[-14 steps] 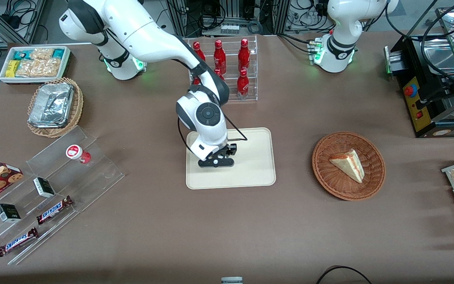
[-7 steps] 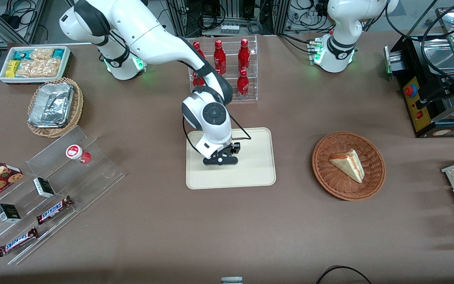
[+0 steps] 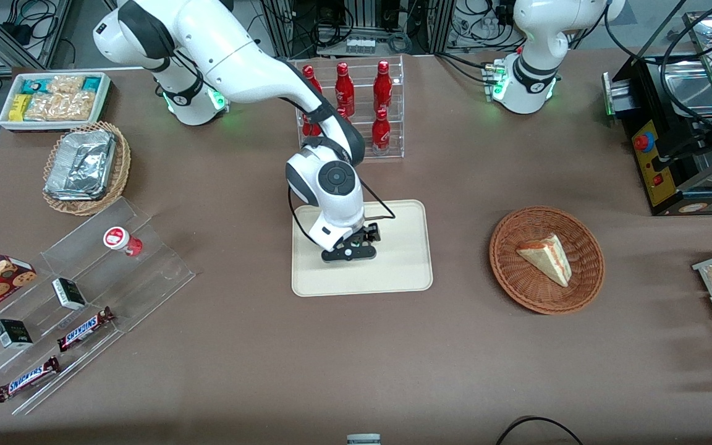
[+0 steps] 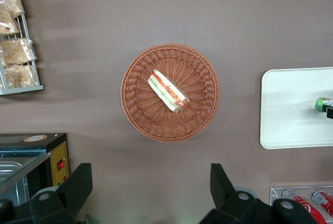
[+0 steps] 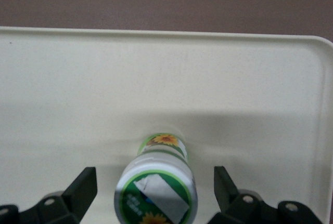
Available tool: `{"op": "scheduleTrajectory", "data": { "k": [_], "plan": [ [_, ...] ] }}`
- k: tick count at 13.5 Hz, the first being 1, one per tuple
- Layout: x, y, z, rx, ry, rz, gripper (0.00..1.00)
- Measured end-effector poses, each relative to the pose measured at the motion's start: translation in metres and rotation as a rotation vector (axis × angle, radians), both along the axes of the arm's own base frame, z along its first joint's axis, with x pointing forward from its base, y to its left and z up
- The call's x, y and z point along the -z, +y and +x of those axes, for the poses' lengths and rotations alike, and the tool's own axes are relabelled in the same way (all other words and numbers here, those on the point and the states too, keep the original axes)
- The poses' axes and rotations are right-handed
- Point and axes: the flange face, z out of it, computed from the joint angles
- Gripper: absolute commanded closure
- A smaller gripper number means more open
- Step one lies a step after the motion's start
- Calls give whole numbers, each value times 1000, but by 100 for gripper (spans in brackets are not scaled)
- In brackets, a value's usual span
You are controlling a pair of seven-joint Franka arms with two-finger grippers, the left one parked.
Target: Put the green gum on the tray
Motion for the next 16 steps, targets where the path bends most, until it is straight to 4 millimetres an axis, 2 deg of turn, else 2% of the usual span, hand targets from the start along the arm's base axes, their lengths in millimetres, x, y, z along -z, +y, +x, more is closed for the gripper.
{"op": "scheduleTrajectory", "data": {
  "k": [4, 6, 9, 12, 16],
  "plan": [
    [-8, -3, 3, -45, -3, -6, 0],
    [-25, -6, 4, -52, 7, -15, 0],
    [-62, -15, 3, -75, 40, -37, 0],
    [-105, -45, 9, -126, 114, -86, 0],
    [-163, -107, 27, -185, 188, -105, 0]
  ]
}}
